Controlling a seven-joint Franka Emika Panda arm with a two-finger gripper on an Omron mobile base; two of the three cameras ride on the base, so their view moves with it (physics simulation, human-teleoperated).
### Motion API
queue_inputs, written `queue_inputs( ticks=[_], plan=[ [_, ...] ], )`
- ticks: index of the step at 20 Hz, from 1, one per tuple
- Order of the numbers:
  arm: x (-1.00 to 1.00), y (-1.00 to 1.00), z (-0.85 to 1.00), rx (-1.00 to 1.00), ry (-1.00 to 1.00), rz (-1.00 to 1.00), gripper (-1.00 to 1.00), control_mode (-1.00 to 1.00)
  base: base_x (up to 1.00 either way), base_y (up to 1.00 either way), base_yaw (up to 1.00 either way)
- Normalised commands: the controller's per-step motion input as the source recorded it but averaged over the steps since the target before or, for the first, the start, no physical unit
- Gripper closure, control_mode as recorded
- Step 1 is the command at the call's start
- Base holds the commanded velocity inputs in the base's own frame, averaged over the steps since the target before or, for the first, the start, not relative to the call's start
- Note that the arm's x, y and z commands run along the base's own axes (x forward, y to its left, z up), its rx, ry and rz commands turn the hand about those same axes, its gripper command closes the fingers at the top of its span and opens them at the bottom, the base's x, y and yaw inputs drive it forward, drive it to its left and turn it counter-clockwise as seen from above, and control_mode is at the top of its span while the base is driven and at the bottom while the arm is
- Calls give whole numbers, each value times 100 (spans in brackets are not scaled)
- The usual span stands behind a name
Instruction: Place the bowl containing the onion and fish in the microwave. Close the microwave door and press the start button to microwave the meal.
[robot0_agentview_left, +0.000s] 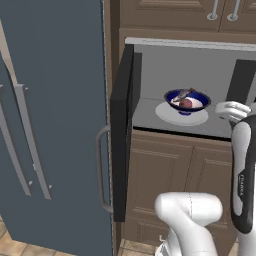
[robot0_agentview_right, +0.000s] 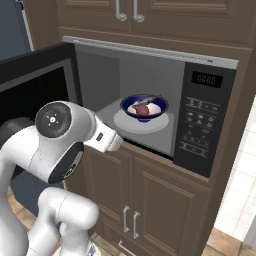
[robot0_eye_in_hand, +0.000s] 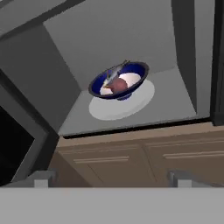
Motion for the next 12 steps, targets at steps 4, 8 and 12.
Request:
queue_inputs(
  ticks=[4,8,12],
  plan=[
    [-100,61,60,-63,15,34,-100,-100,0,0,0],
    [-100,67,42,-59,14,33,-100,-100,0,0,0],
    [-100,65,16,-53,6,31,-100,-100,0,0,0]
  ],
)
